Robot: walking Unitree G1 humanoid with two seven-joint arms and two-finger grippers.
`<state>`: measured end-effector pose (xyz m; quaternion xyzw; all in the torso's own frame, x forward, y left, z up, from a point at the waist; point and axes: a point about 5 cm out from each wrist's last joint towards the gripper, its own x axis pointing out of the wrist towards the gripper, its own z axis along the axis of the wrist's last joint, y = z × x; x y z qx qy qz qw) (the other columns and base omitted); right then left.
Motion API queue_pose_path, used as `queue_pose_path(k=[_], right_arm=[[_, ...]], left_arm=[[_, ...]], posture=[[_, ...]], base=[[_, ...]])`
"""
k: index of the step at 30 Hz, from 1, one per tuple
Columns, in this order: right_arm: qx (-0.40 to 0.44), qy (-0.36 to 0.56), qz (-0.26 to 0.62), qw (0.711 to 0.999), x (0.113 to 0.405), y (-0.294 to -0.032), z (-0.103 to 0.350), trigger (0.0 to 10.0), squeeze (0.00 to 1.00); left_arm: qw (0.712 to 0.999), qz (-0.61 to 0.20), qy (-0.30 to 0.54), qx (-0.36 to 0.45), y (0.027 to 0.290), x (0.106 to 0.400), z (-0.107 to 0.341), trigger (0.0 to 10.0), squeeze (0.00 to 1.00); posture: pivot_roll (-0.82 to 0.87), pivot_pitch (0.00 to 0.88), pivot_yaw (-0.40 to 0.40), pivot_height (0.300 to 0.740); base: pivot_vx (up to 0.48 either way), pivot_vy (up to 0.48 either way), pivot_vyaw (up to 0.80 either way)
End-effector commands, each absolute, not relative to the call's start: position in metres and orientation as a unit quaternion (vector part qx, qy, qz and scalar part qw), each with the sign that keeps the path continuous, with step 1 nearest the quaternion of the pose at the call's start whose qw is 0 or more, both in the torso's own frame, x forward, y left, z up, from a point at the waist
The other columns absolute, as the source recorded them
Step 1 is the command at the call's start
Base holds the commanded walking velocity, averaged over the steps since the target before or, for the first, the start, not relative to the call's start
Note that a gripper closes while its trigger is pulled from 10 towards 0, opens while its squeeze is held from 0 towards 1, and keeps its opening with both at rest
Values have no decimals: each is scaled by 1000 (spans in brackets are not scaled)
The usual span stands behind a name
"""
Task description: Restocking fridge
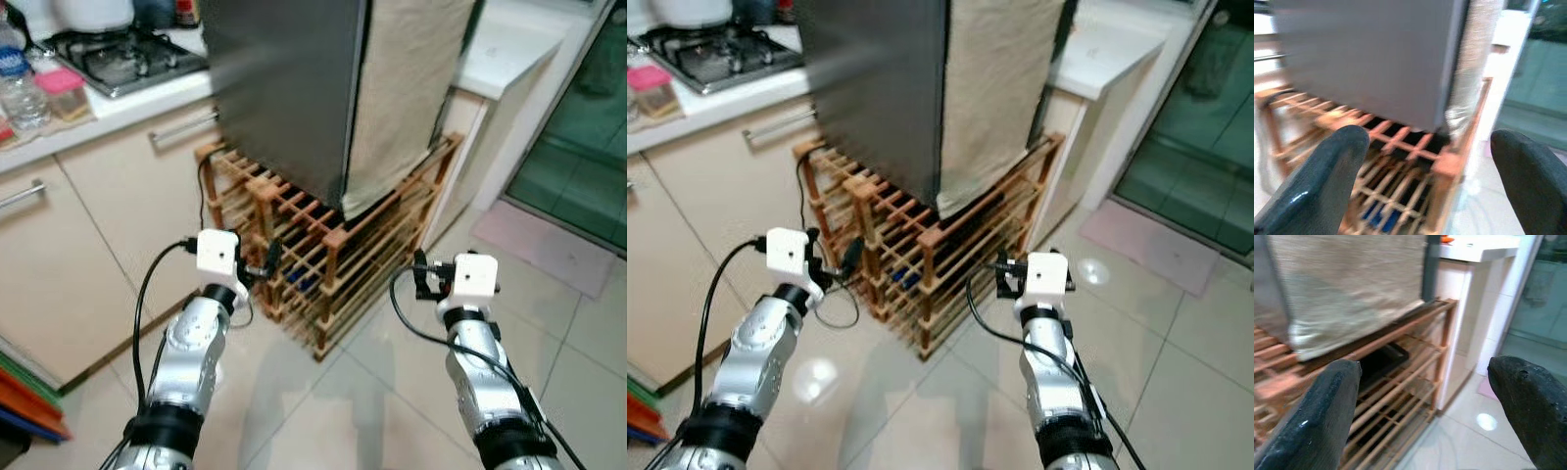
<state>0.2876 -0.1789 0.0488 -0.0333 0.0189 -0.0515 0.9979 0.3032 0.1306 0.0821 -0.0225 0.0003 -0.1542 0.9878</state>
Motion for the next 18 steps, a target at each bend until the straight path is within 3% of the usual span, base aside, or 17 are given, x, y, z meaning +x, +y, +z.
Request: queue_pose_path(k=[1,3,18], right_arm=[[-31,18,-46,998,290,-174,50,10000,102],[-32,19,-45,998,290,-174,50,10000,98],[-48,-4,-77,996,294,-185,60,10000,98]], left_arm=[[989,-144,-5,-17,141,303,84,10000,0],[990,-137,-1,-13,143,304,84,10000,0],[993,-120,-16,-10,145,313,95,10000,0]], posture=[[-5,0,-12,740],[-5,0,-11,740],[-7,0,-17,740]], base=[[330,-345,0],[296,-172,0],[0,0,0]])
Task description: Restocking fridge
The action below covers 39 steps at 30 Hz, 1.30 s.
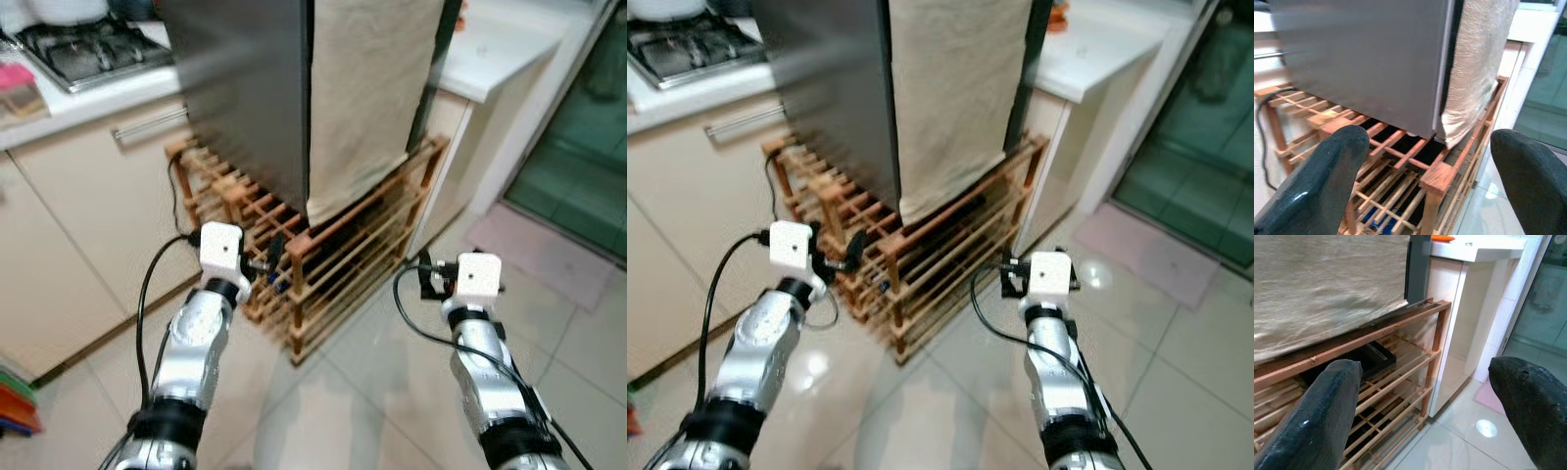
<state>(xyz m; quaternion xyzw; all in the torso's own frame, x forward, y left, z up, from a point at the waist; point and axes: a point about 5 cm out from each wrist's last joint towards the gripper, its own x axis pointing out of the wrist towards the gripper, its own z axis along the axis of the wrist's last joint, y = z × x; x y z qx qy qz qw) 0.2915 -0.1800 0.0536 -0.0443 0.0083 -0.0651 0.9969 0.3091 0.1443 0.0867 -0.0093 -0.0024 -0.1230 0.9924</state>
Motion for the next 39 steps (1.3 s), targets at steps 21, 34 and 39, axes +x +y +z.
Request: queue_pose_path(k=[21,34,39], right_arm=[[-64,-12,-59,996,300,-179,65,10000,82],[-68,-7,-55,996,298,-179,62,10000,94],[-70,-4,-52,996,297,-179,60,10000,106]], left_arm=[[983,-171,-49,34,129,328,113,10000,0],[987,-152,-50,-5,137,322,109,10000,0],[989,-143,-46,-2,138,321,107,10000,0]], posture=[[-11,0,-13,740],[-9,0,-17,740],[-10,0,-21,740]], base=[[197,0,0],[432,129,0],[0,0,0]])
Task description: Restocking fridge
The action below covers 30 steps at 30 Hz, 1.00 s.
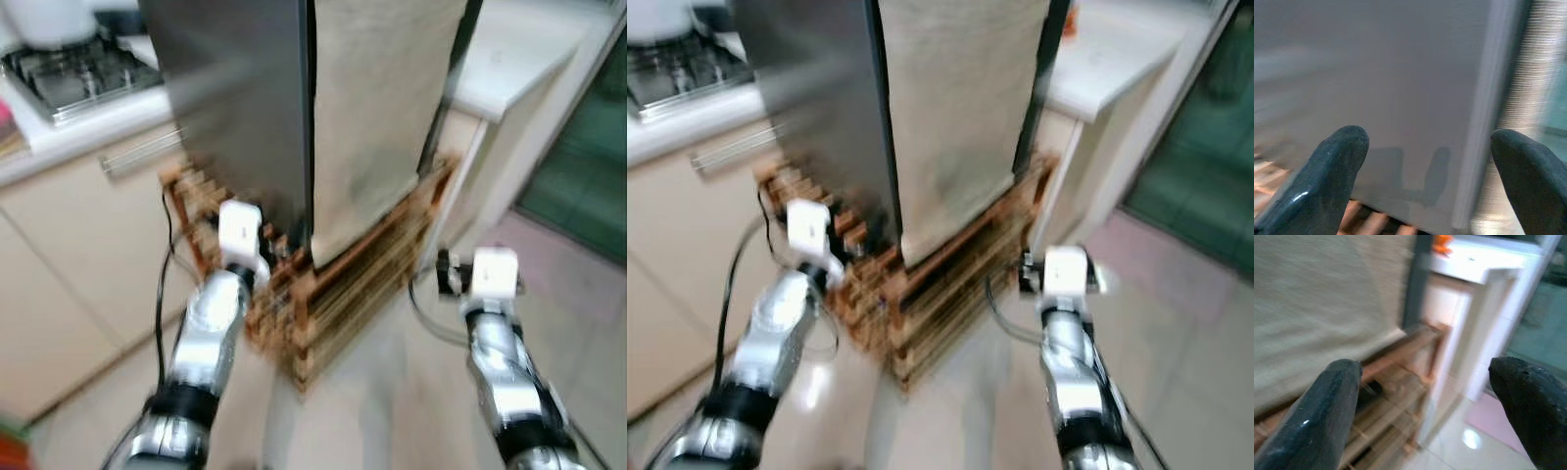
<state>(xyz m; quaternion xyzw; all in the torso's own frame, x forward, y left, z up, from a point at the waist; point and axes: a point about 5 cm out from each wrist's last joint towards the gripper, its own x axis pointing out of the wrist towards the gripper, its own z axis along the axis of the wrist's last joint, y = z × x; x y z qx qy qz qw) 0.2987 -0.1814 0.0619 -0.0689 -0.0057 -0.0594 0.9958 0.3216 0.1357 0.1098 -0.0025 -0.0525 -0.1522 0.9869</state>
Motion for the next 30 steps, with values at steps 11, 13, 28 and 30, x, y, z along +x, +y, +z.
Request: queue_pose_path(k=[11,13,28,30], right_arm=[[-72,-2,-49,996,296,-178,59,10000,106],[-72,-1,-49,996,296,-179,58,10000,106],[-68,11,-57,996,279,-190,51,10000,106],[-66,10,-56,996,278,-188,51,10000,106]], left_arm=[[986,-166,-22,5,137,333,116,10000,0],[975,-220,-36,4,128,338,135,10000,0],[949,-312,-43,-11,83,362,169,10000,0],[953,-300,-44,-2,82,368,171,10000,0]], posture=[[-13,0,-22,740],[-16,0,-19,740],[-49,0,0,740],[-50,1,6,740]], base=[[0,0,0],[0,0,0],[0,0,0],[0,0,0]])
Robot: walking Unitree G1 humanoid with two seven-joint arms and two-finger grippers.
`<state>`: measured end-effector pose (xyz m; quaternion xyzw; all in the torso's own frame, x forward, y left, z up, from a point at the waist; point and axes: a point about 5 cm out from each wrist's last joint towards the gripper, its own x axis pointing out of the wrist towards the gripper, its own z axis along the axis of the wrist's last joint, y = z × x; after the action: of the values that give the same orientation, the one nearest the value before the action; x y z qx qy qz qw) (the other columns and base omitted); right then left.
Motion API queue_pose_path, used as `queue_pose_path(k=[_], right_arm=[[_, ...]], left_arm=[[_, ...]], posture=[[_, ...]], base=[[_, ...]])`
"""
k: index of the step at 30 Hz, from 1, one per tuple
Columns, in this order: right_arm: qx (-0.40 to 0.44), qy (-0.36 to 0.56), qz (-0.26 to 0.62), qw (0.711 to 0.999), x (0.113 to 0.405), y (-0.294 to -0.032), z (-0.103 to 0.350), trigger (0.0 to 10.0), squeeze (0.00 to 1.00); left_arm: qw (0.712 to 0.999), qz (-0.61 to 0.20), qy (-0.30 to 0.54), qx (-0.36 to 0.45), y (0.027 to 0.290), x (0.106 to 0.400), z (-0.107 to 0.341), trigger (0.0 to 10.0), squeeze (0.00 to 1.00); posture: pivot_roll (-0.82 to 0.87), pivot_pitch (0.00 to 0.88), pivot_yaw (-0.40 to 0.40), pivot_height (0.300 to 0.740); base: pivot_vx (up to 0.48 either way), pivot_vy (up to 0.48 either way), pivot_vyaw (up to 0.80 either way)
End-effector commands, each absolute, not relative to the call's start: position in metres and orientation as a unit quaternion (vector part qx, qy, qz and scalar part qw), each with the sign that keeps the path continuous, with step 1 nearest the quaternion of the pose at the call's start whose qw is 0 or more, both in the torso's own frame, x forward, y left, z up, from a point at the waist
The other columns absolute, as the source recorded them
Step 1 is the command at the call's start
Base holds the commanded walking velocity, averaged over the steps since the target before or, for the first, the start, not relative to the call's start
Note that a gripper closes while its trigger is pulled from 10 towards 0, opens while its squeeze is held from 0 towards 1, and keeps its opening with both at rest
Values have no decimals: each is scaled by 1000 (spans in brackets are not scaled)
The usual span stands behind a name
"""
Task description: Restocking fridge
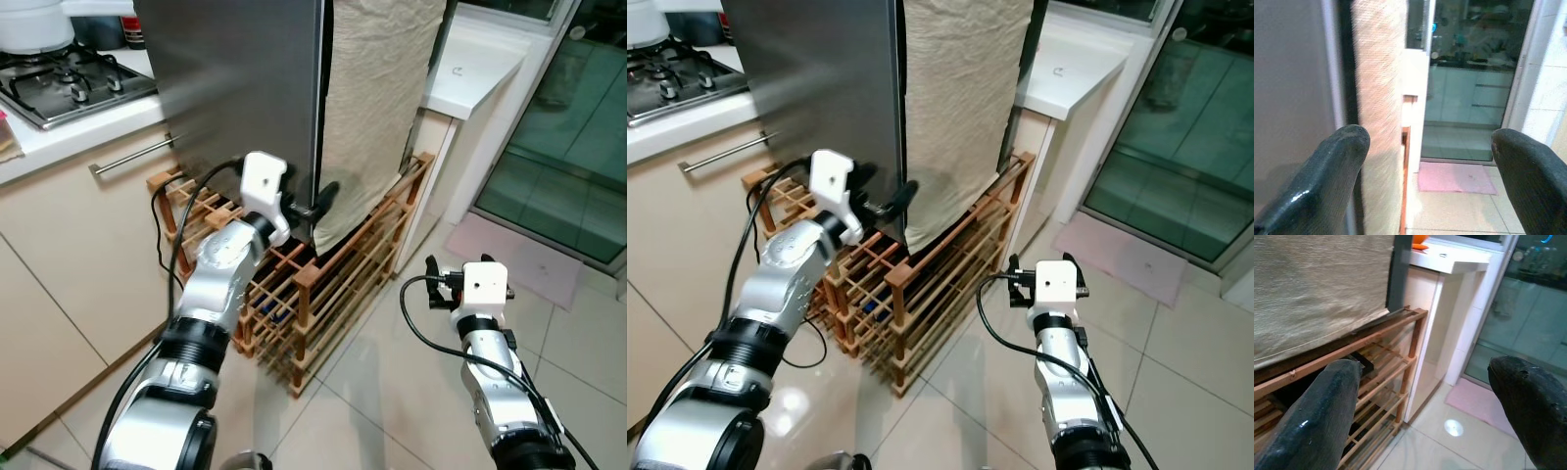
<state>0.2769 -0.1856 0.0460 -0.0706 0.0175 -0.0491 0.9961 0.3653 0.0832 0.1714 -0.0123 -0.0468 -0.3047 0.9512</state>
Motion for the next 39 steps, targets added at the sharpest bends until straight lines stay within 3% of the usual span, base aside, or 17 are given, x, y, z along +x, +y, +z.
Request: queue_pose_path(k=[1,11,21,25,30,31,35,39], right_arm=[[-65,9,-55,996,277,-186,51,10000,102],[-58,19,-32,998,261,-186,46,10000,102],[-58,19,-36,998,260,-188,47,10000,98],[-54,2,-54,997,264,-187,56,10000,94],[-57,-22,-56,997,262,-185,68,10000,94],[-57,-22,-56,997,262,-185,68,10000,94],[-64,-9,-38,997,241,-186,61,10000,98],[-58,-4,-40,997,228,-189,61,10000,98]], left_arm=[[956,-290,-45,3,82,372,173,10000,0],[967,-245,-49,53,79,388,178,10000,0],[969,-244,-36,29,74,387,170,10000,0],[959,-283,-27,-12,81,370,145,10000,0],[977,-211,-39,-10,132,345,122,10000,0],[977,-211,-39,-10,132,345,122,10000,0],[980,-190,24,46,175,300,80,10000,0],[966,-251,52,12,168,243,63,10000,0]], posture=[[-52,13,9,740],[-76,4,2,740],[-101,0,30,740],[-92,0,37,740],[-77,0,48,740],[-77,0,48,740],[-70,0,56,740],[-70,0,52,740]], base=[[0,0,0],[0,0,0],[0,0,0],[0,0,0],[0,0,0],[0,0,0],[0,0,0],[0,0,0]])
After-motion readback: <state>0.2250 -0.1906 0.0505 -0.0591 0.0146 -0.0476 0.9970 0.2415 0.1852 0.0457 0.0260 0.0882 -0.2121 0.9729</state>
